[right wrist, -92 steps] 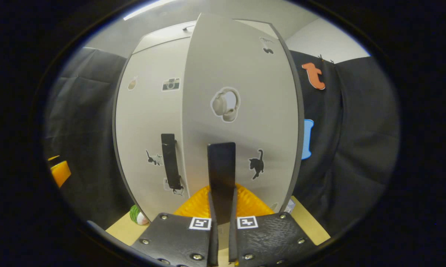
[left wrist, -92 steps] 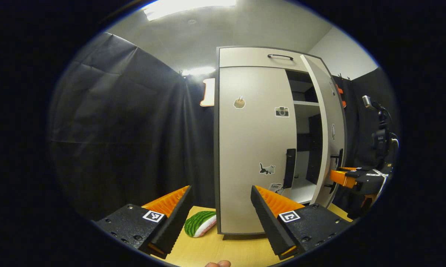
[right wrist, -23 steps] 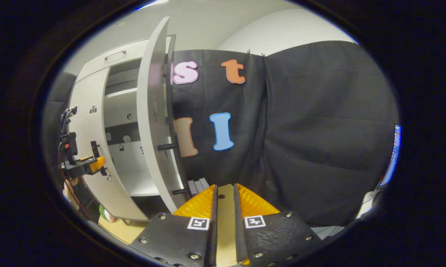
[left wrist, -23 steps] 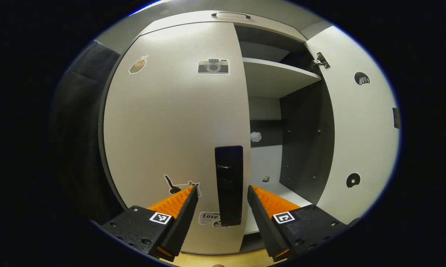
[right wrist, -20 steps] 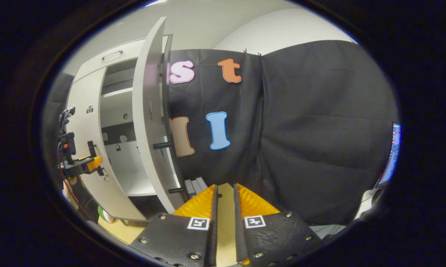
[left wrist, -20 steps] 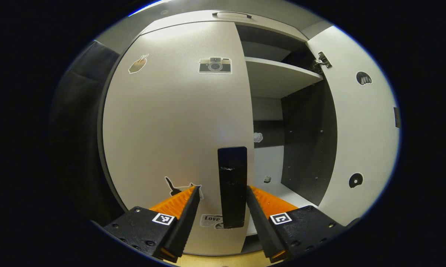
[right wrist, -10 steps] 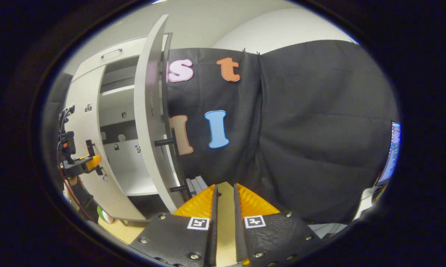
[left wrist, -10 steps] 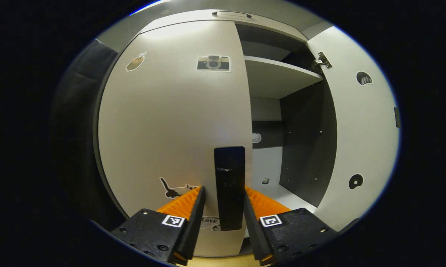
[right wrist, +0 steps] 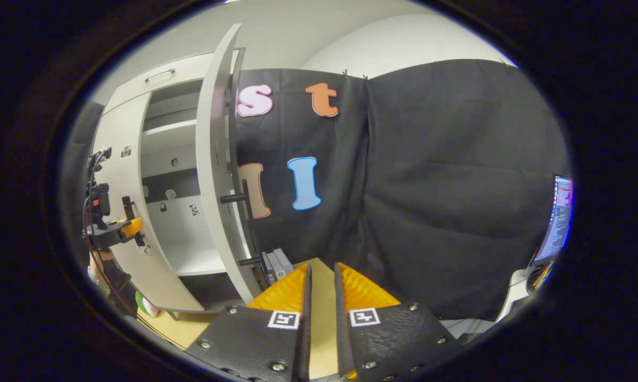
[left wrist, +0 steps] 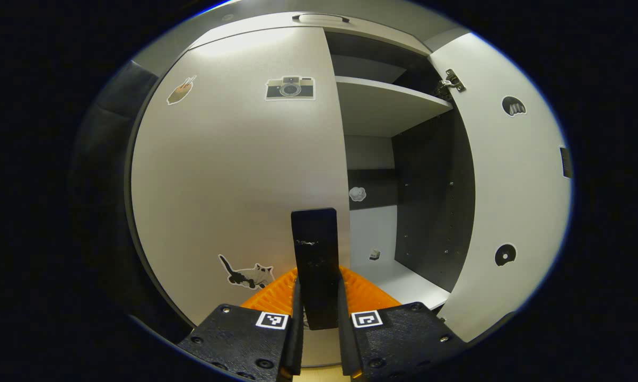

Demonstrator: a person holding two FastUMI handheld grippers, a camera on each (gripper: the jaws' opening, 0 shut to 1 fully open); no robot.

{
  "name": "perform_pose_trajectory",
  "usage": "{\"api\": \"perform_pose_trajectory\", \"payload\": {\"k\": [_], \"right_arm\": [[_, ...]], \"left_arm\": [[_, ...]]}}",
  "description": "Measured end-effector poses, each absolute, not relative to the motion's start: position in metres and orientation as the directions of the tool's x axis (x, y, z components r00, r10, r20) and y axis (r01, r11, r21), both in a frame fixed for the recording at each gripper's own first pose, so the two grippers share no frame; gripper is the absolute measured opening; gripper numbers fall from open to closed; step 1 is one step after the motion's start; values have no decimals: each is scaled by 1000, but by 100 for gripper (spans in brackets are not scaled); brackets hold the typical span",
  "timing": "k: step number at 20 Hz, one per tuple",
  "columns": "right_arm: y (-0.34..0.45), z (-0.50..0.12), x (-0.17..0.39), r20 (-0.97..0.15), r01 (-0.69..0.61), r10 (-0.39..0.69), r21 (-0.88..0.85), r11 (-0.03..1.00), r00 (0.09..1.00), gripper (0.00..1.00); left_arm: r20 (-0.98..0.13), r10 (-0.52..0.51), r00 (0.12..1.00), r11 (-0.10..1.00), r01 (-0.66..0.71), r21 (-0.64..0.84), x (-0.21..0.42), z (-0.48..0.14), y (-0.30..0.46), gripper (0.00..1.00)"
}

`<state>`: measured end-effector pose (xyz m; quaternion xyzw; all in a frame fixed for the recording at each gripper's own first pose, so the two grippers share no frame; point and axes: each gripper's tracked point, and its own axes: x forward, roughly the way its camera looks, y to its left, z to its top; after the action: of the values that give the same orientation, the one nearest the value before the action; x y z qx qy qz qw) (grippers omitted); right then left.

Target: Open the right door of the double-door shoe cabinet with the right hand, and open the left door with the left hand.

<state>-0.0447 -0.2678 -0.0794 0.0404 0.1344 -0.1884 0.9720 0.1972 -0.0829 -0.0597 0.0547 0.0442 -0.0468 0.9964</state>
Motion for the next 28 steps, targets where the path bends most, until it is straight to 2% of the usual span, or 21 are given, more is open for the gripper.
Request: {"api": "perform_pose_trajectory", "payload": {"k": [10, 15, 28], "right_arm": [[-265, -83, -51, -289, 355, -327, 51, 933, 900, 20], [-246, -80, -60, -292, 312, -283, 59, 948, 914, 20], [-211, -80, -31, -299, 193, -171, 47, 980, 939, 20]], "left_arm": [[-117, -124, 985, 988, 133, 79, 163, -59, -78, 21], [-123, -123, 985, 988, 134, 80, 133, -56, -69, 22], [-132, -92, 987, 993, 102, 66, 76, -52, -41, 21]]}}
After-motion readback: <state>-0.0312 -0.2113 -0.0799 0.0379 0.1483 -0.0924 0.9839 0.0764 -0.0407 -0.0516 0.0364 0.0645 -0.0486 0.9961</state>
